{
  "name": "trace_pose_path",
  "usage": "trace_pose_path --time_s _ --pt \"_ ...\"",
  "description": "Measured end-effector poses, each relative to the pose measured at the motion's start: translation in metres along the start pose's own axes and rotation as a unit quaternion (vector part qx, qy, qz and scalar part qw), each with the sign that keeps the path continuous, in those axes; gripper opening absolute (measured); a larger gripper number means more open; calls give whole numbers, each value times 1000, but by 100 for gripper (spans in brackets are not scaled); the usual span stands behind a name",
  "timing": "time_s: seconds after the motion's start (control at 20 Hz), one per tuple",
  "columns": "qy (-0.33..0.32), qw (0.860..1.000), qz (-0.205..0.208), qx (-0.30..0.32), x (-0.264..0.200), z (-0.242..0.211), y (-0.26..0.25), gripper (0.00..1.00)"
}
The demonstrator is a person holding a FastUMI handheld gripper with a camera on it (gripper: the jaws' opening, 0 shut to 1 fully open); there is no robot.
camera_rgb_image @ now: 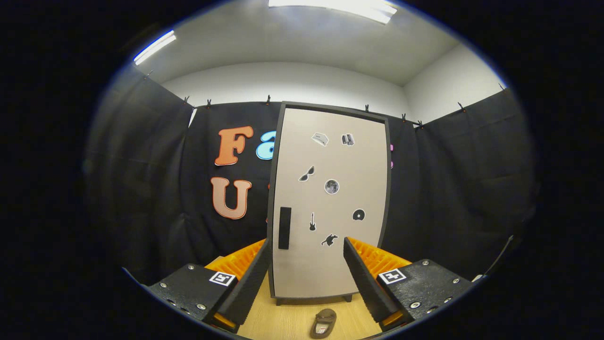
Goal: Open the shoe cabinet door, grab the shoes and put them into the shoe cabinet, then close the shoe cabinet door.
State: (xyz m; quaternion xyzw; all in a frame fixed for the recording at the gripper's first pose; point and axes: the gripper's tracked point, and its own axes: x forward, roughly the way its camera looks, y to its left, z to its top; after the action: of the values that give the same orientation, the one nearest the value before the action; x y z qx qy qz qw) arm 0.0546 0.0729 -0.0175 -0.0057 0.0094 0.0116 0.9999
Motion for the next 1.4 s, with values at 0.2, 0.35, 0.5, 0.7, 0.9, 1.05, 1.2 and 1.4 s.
trace_pose_path --time_s 0.2,0.35,0.5,0.7,0.9,1.05,1.2,1.4 --pt "7 1000 14 4 24 -9 18 95" --pt "-3 1000 11 1 47 -13 22 95" --pt "-3 1000 11 12 72 -19 27 94" --pt "-4 1000 12 5 109 -28 32 93" --pt "7 1000 21 10 144 -42 41 90" --pt "13 999 25 14 169 -50 45 87" --pt "24 999 37 21 190 -60 52 84" --pt "27 998 45 15 212 -68 58 78"
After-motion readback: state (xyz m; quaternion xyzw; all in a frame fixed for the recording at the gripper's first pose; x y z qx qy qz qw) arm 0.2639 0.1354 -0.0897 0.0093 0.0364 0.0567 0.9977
